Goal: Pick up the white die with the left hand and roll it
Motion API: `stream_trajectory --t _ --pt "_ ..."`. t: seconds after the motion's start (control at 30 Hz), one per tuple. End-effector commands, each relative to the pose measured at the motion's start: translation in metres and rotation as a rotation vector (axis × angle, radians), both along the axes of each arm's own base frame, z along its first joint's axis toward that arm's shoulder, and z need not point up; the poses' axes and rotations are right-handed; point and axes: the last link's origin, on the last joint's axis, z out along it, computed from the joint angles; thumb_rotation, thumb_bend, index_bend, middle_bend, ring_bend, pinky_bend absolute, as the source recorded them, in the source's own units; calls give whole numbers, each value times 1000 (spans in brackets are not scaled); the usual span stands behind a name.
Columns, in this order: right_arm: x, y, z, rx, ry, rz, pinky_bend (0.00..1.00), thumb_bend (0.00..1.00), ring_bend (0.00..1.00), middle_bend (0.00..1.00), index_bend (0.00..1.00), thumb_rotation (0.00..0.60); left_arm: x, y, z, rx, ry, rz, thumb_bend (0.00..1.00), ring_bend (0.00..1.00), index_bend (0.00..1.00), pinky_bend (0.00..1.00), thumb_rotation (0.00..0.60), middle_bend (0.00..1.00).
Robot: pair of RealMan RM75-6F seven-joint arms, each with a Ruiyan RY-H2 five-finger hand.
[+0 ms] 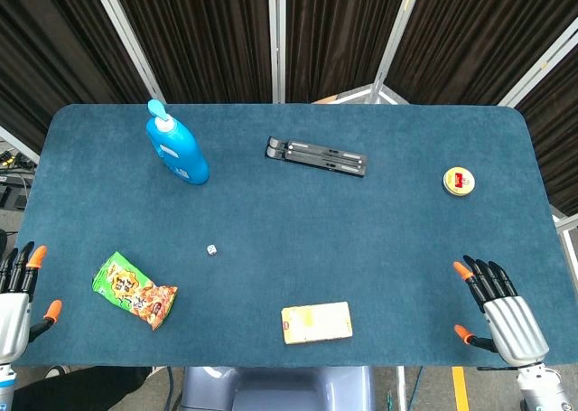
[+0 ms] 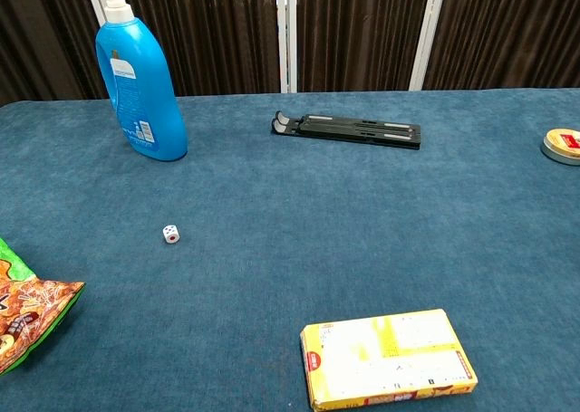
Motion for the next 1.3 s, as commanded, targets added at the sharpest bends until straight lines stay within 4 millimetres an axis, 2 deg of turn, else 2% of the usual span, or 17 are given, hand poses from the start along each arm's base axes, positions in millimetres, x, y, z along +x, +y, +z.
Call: stream_trajectory --t 0.03,0.33,0.6,0.9,1.13,1.2,1.3 --pt "0 0 0 0 0 1 0 80 0 0 0 600 0 0 0 -1 1 0 304 0 0 0 600 0" --pt "1 1 1 -1 -2 2 0 80 0 0 0 600 0 4 -3 -15 4 -3 305 0 0 0 600 0" --pt "1 -1 2 -6 -9 -2 0 80 0 0 0 600 3 22 -6 -99 17 -102 305 0 13 0 600 0" --pt "1 -2 5 -18 -11 2 0 80 0 0 0 600 27 86 -16 -220 206 -363 329 0 231 0 600 0" --pt "1 -3 9 -35 -20 3 0 80 0 0 0 600 55 138 -47 -379 261 -451 340 0 330 0 600 0" --pt "-2 -5 10 -42 -25 -8 0 80 0 0 0 600 65 158 -71 -448 314 -478 341 0 346 0 600 0" --pt "-3 -7 10 -44 -26 -11 0 80 0 0 0 600 70 171 -88 -476 341 -478 341 0 344 0 600 0"
